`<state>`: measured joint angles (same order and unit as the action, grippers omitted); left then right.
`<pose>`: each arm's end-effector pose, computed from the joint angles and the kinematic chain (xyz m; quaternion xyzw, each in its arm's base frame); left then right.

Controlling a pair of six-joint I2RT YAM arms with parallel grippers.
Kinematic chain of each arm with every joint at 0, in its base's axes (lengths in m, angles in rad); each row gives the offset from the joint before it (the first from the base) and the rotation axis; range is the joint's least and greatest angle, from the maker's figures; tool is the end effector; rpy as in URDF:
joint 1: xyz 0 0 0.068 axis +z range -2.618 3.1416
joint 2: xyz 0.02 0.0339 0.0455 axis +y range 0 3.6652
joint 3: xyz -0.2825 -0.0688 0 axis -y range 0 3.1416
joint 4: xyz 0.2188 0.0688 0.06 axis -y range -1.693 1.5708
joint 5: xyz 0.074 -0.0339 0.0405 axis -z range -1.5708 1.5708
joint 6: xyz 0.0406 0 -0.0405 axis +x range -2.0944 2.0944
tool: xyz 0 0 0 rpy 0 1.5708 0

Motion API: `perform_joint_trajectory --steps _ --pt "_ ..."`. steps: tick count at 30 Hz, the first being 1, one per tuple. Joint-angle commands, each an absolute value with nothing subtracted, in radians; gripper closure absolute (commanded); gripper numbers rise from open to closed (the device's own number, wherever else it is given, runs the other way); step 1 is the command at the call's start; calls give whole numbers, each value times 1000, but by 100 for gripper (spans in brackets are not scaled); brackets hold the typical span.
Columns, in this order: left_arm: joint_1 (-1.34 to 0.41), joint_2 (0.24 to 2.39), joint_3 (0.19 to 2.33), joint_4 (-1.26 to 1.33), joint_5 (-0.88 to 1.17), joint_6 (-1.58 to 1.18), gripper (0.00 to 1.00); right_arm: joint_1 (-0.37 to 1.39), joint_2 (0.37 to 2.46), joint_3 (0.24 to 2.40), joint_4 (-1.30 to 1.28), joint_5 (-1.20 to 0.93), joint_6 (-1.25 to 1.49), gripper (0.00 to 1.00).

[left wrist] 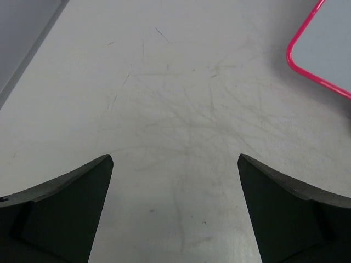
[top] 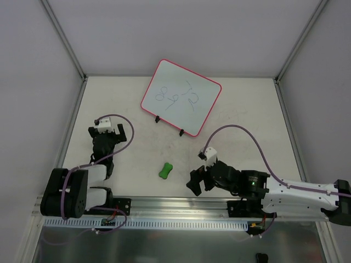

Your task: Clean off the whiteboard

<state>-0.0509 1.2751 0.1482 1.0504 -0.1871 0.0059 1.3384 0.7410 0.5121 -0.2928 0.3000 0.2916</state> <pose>0.1995 -0.0026 0.2032 -0.0427 0.7319 0.0533 0.6779 0.0430 0.1296 0.2568 -0.3629 0.7787 0.2717 0.4338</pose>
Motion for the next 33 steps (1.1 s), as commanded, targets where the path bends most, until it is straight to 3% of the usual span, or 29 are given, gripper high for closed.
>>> perform_joint_trajectory --steps 1,7,17,21,25,33 --pt "-51 1149 143 1005 -227 -31 1 1322 801 565 -224 213 290 1" --pt "-51 899 267 480 -238 -238 1 1240 948 564 -89 26 305 1" --pt "-52 267 258 50 -134 -517 1 1135 1170 526 311 -150 413 1" --pt "-52 221 305 -39 -57 -529 1 1100 1253 525 471 -173 479 1" --pt "-51 213 368 -113 -3 -535 1 1101 1403 600 463 -189 531 1" --pt "-51 229 423 -181 21 -517 1 1111 1500 624 459 -178 575 1"
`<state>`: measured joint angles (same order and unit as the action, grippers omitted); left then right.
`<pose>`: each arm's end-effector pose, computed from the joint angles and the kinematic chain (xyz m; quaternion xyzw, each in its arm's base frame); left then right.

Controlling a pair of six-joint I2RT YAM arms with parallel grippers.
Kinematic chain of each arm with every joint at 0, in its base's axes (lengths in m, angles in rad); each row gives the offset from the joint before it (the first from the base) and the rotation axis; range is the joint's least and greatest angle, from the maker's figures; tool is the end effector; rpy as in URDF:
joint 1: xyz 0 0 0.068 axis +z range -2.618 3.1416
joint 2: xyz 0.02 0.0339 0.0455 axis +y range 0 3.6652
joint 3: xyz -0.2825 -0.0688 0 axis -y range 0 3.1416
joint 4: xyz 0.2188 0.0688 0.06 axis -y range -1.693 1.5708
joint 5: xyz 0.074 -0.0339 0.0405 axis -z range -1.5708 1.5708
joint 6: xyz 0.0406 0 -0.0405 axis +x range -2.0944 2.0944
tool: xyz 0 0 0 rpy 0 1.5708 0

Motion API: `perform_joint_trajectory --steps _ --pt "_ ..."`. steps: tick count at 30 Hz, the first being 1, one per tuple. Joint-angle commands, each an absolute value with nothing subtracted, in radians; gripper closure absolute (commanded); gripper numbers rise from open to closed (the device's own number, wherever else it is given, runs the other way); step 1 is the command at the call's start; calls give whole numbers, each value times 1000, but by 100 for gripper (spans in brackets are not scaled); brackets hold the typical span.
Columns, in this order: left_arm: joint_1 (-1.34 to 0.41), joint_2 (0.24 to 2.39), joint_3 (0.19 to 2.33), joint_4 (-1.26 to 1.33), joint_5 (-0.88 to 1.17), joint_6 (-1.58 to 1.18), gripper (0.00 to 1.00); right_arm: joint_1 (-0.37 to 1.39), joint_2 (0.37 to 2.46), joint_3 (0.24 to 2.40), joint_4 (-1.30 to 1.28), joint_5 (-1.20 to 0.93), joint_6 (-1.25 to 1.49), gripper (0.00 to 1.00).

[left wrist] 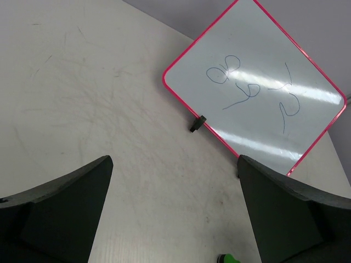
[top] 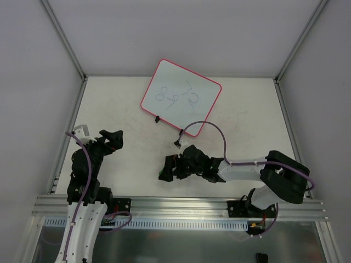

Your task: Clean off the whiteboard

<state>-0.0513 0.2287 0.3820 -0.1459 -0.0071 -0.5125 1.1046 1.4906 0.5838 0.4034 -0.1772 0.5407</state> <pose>0.0665 -0.0031 0.2711 -0.1635 0.6853 -0.1950 0.6824 0.1191 0.2527 0.2048 -0.2818 0.8112 0.4232 0.2889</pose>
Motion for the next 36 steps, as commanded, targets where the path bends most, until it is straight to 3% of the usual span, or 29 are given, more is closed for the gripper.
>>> perform_joint_trajectory --steps 1,15,23,27,36 --pt "-52 226 425 -181 25 -515 1 1111 1506 627 460 -175 572 1" --pt "-52 164 436 -199 -28 -537 1 1111 1718 837 574 -199 538 1" --pt "-51 180 433 -206 41 -587 1 1077 1781 953 557 -256 506 1" --pt "-51 176 403 -204 70 -669 1 1075 1683 881 551 -233 474 1" --pt "-51 284 379 -189 179 -744 1 1072 1218 692 307 -8 310 1"
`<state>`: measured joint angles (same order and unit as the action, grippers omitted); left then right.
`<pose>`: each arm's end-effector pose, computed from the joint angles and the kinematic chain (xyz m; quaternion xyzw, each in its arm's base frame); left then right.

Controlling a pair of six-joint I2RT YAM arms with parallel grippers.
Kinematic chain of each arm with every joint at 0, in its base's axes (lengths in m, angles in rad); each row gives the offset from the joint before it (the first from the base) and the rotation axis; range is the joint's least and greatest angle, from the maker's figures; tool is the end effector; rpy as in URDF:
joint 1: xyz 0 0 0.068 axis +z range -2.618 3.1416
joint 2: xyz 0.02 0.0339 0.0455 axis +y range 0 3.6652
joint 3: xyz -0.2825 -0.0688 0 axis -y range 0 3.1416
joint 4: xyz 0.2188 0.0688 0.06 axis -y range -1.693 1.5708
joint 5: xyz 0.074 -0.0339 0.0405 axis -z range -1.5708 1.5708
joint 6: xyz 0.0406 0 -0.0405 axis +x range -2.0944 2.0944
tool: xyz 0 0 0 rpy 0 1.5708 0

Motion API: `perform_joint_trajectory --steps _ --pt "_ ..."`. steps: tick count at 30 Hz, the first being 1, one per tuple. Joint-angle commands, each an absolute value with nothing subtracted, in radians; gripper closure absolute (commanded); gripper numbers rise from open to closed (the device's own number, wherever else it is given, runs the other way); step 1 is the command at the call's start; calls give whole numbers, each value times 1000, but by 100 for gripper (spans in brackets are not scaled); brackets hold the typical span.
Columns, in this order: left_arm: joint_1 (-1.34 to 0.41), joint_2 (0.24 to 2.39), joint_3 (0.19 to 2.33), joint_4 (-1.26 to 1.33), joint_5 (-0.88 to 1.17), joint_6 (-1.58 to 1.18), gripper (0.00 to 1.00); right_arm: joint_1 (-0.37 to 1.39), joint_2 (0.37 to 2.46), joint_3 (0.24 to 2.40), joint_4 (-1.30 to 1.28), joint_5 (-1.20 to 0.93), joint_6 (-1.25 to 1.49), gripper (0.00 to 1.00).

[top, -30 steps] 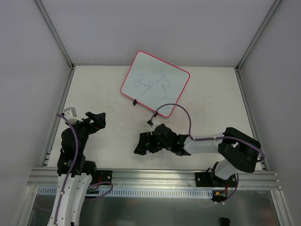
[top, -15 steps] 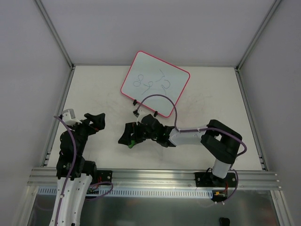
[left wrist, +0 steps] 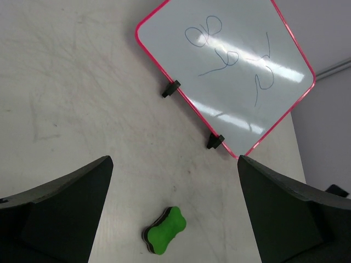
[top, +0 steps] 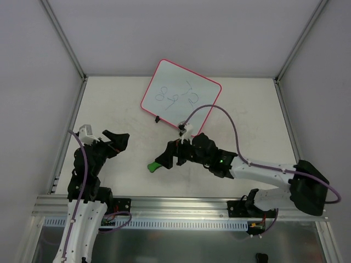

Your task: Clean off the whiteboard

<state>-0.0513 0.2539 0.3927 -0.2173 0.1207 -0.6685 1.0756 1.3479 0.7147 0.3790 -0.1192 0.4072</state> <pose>0.0686 -0.0084 0.2652 -0.1836 0.7108 -0.2801 0.6186 0.1288 0.2487 0.2792 -0.2934 0.7340 0.4472 0.4186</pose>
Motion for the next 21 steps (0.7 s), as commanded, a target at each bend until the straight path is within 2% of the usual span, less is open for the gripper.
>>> perform_joint_trajectory --steps 1,6,10,14,21 --pt "-51 290 374 -175 196 -739 1 1060 1189 684 299 -8 293 1" --pt "-51 284 328 -144 181 -819 1 985 996 603 275 -40 287 1" --pt "-51 242 313 -98 187 -770 1 890 862 525 270 -50 298 1" --pt "-51 201 319 -101 228 -706 1 752 834 502 256 -214 330 1" --pt "-52 345 393 -101 316 -598 1 568 789 492 271 -325 293 1"
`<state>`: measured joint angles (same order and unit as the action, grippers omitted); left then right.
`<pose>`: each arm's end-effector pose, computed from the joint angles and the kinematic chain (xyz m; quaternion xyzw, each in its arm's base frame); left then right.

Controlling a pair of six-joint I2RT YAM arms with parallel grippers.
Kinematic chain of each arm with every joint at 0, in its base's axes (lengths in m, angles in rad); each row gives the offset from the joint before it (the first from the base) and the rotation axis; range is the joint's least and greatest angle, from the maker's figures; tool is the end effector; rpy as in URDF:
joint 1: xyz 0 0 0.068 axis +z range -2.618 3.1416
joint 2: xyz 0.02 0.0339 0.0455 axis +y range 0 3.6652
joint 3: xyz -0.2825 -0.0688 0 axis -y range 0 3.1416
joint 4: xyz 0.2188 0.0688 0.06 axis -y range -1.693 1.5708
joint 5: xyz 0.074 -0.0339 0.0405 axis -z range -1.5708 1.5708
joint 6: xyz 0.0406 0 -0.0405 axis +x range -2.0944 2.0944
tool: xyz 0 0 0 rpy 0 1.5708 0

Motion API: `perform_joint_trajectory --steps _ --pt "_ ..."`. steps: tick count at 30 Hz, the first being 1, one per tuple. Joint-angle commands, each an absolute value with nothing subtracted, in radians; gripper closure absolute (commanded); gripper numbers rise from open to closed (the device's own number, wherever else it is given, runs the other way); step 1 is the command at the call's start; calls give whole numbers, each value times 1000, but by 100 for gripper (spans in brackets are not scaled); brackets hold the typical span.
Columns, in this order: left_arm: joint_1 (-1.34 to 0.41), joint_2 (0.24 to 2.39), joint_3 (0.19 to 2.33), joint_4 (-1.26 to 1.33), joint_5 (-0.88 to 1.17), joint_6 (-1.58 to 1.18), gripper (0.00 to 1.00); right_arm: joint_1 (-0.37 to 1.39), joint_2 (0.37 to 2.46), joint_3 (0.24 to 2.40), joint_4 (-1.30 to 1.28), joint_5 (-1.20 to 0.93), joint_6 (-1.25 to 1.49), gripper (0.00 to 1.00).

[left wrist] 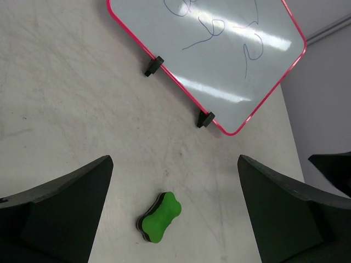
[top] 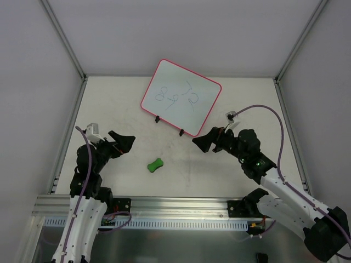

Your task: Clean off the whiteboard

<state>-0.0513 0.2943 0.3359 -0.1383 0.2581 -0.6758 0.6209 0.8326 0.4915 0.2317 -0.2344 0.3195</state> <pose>0.0779 -0.0144 0.2536 -0.1433 0.7254 -0.3261 0.5891 0.1319 0.1060 0.2934 -0.1882 0.7195 0.3779 0.5514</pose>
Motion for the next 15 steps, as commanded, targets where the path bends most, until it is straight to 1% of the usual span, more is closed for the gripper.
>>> perform_joint_trajectory --steps 1,5,9,13,15 --pt "-52 359 397 -101 316 -591 1 525 784 494 276 -359 293 1" --pt "-54 406 426 -101 307 -561 1 414 787 497 316 -449 299 1" --pt "-71 451 446 -106 284 -537 1 327 856 489 451 -540 330 1" --pt "-123 491 459 -109 221 -534 1 276 940 488 567 -584 330 1" --pt "-188 526 475 -110 154 -520 1 262 979 477 644 -591 330 1"
